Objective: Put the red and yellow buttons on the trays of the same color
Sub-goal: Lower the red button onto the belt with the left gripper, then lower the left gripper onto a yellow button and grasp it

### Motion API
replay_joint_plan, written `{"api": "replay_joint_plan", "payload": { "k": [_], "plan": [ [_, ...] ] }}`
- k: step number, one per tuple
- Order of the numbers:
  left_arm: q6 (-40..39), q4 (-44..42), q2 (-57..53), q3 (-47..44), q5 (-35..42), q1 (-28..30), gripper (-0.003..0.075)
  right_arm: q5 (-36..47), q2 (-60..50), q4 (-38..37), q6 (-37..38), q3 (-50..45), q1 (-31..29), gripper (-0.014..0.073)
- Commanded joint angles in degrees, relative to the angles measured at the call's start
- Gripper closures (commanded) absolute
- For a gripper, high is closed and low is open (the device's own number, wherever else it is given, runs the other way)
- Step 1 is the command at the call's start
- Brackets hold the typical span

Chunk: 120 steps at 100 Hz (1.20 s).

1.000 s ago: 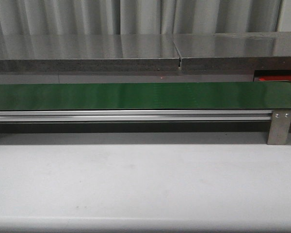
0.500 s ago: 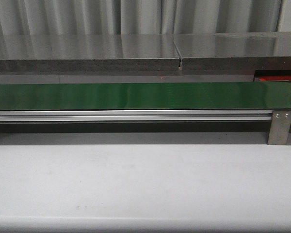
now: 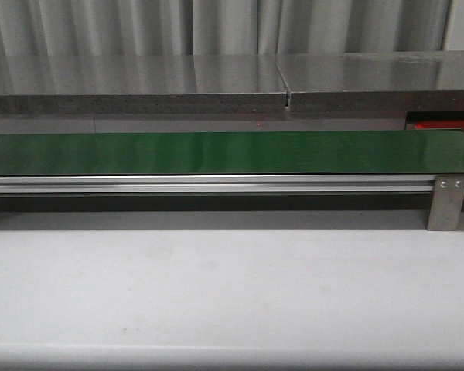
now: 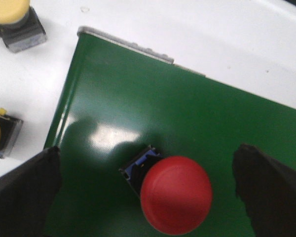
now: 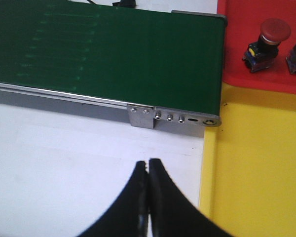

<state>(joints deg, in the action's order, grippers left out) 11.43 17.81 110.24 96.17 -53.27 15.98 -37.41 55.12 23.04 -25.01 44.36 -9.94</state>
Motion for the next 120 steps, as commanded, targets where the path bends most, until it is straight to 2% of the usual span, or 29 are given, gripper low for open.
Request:
{"api": "replay_joint_plan", "payload": {
  "k": [1, 23, 38, 58, 74, 120],
  "plan": [
    [-0.02, 1.4, -5.29, 3.23, 1.87, 1.25, 0.0059, 3.01, -1.07, 0.83, -0.57, 1.51, -0.04, 0.066],
    [-0.02, -3.92, -8.75, 3.82, 0.87, 7.52, 0.0059, 2.94, -1.07, 0.83, -0.57, 1.51, -0.04, 0.066],
    [1.52, -4.33, -8.25, 3.0, 0.65, 12.49, 0.0059, 2.8, -1.07, 0.83, -0.57, 1.51, -0.04, 0.066],
    [2.77, -4.58, -8.11, -2.02, 5.03, 17.25, 0.0059, 2.76, -1.07, 0.83, -0.57, 1.51, -0.04, 0.066],
    [3.52, -7.83, -7.56, -6.75, 10.48, 18.39, 0.0059, 2.76, -1.07, 0.83, -0.57, 1.51, -0.04, 0.066],
    [3.61, -8.11, 1.96, -7.27, 14.07, 18.52, 0.0059, 2.76, -1.07, 0.83, -0.57, 1.51, -0.04, 0.066]
  ]
}}
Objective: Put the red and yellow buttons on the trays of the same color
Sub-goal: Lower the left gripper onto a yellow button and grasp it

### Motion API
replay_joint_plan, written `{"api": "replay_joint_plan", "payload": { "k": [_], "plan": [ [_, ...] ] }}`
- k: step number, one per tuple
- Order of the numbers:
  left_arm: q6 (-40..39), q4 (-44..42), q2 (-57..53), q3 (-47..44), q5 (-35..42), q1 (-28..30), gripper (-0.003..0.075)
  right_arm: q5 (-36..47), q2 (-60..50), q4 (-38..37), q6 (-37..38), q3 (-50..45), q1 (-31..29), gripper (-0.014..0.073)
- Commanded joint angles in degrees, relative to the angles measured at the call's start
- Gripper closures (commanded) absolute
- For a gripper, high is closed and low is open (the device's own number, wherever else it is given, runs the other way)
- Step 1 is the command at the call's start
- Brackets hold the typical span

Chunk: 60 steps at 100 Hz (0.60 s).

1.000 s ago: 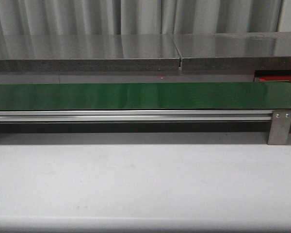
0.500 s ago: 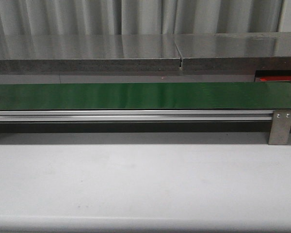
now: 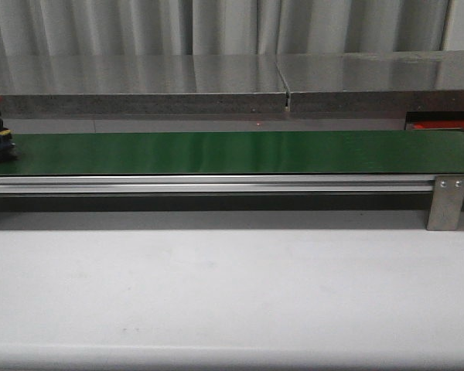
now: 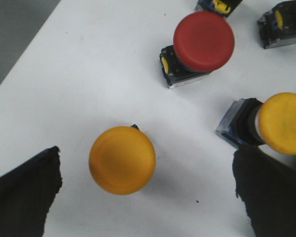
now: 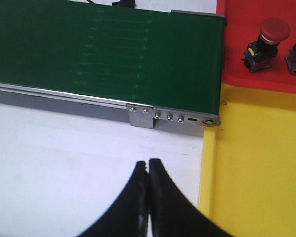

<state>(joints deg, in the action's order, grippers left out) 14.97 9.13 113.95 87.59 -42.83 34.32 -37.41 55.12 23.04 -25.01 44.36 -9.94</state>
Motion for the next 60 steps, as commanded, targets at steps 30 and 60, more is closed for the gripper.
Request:
{"api": "replay_joint_plan", "payload": {
  "k": [30, 60],
  "plan": [
    [0.07, 0.43, 2.88, 1.64, 6.08, 0.18, 0.006, 2.7, -1.07, 0.83, -0.57, 1.51, -0.04, 0.066],
    [0.07, 0.67, 3.9, 1.9, 7.96, 0.74, 0.0333, 2.56, -1.07, 0.83, -0.57, 1.51, -0.04, 0.066]
  ]
}}
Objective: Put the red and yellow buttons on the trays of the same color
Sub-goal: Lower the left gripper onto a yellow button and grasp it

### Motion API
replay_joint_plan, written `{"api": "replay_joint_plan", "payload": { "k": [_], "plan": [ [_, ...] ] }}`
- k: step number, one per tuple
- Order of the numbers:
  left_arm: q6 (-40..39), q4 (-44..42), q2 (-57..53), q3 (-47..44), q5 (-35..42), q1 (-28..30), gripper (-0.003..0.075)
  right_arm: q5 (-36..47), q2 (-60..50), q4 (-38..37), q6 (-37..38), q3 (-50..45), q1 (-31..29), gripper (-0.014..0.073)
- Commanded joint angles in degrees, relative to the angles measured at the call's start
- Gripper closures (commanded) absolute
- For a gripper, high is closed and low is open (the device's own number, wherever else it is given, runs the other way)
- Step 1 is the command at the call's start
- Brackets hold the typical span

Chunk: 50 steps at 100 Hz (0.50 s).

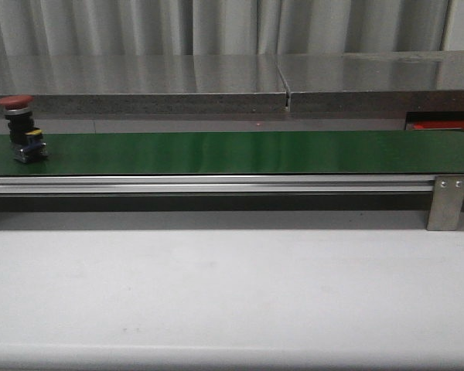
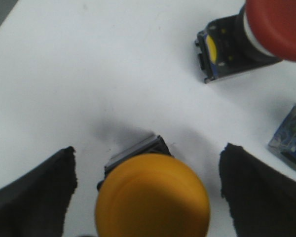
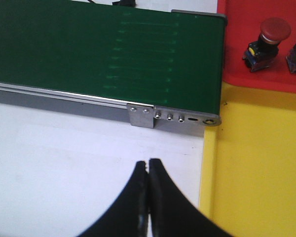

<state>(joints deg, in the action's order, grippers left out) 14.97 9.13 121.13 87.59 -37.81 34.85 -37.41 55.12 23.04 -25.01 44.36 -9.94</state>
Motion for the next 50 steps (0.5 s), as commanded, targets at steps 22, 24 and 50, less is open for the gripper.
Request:
{"api": "replay_joint_plan", "payload": {
  "k": [22, 24, 50],
  "plan": [
    [0.07, 0.67, -3.4, 2.14, 3.25, 0.2, 0.0619, 2.56, -1.07, 0.83, -0.57, 1.51, -0.04, 0.066],
    [0.07, 0.67, -3.4, 2.14, 3.25, 0.2, 0.064, 2.56, -1.07, 0.83, -0.57, 1.51, -0.04, 0.066],
    [0.07, 1.67, -6.56, 2.14, 2.41, 0.2, 0.0739, 2.56, -1.07, 0.83, -0.57, 1.51, -0.04, 0.066]
  ]
}}
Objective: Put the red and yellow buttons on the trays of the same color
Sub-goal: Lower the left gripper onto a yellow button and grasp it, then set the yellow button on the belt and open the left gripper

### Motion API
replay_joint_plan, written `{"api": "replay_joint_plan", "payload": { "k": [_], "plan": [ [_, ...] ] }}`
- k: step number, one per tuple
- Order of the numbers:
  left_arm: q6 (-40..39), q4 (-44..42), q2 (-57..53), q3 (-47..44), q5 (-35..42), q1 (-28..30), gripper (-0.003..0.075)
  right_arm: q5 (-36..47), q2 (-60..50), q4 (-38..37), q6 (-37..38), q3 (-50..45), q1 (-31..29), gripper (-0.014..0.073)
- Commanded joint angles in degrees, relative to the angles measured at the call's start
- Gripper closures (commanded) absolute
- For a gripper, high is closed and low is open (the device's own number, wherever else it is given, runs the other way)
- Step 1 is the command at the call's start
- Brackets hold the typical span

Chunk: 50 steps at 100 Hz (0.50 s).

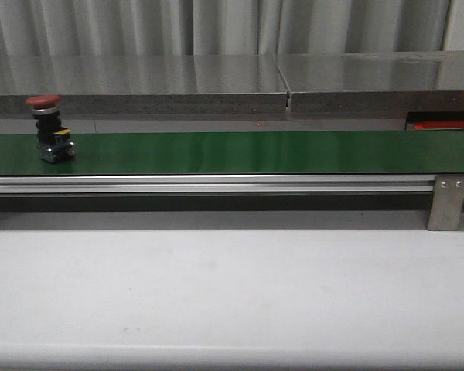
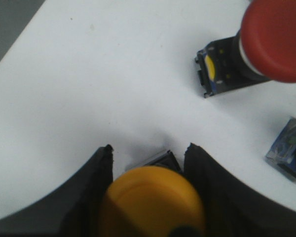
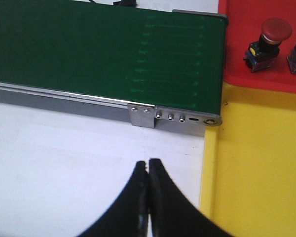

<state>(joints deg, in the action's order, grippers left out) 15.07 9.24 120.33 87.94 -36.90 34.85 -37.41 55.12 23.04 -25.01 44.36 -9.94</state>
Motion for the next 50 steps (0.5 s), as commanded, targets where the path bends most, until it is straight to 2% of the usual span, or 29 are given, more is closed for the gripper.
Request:
{"api": "replay_joint_plan", "payload": {
  "k": [1, 29, 50],
  "plan": [
    [-0.02, 1.92, -5.93, 1.8, 1.5, 0.2, 0.0739, 2.56, -1.07, 0.83, -0.57, 1.51, -0.04, 0.066],
    [0.11, 3.35, -14.79, 1.8, 1.48, -2.64, 0.0739, 2.56, -1.07, 0.83, -0.57, 1.51, -0.04, 0.066],
    [2.02, 3.35, -18.18, 1.8, -0.31, -10.27, 0.0739, 2.56, -1.07, 0.83, -0.57, 1.51, -0.04, 0.066]
  ]
}}
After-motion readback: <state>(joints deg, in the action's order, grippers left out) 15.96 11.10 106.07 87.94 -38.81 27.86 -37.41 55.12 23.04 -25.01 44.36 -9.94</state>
